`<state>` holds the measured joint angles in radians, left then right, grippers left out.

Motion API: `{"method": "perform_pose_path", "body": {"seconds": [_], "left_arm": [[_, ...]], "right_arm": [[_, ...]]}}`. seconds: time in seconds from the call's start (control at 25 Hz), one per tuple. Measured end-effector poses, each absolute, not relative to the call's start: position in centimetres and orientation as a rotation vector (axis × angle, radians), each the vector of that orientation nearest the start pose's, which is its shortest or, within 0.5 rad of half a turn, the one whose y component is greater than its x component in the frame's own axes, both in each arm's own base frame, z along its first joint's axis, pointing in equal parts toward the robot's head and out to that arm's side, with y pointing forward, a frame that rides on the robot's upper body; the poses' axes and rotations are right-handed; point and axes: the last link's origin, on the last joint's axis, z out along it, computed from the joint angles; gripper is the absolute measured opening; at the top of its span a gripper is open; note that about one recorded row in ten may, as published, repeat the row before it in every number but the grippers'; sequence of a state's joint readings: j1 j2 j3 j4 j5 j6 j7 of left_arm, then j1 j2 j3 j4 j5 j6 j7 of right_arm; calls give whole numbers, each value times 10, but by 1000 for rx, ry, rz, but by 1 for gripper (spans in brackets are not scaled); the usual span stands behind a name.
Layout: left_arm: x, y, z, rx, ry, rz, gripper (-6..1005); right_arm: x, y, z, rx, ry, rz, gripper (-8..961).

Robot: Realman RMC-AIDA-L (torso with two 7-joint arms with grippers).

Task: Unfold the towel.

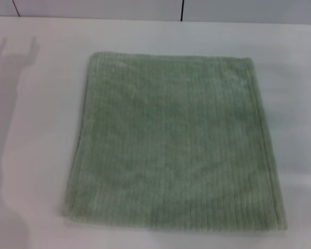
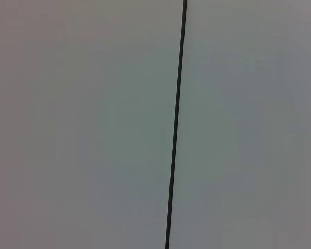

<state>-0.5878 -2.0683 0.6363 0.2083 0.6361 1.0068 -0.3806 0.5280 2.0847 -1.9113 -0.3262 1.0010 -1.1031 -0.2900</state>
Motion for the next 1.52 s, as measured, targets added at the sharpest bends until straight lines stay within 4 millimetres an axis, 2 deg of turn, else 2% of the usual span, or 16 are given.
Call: {"method": "perform_pose_path", "body": {"seconds": [1.52], "left_arm": [[-331, 393, 56, -1407, -599, -732, 800]], "right_arm": [[293, 391, 34, -1251, 420, 595, 666]]}}
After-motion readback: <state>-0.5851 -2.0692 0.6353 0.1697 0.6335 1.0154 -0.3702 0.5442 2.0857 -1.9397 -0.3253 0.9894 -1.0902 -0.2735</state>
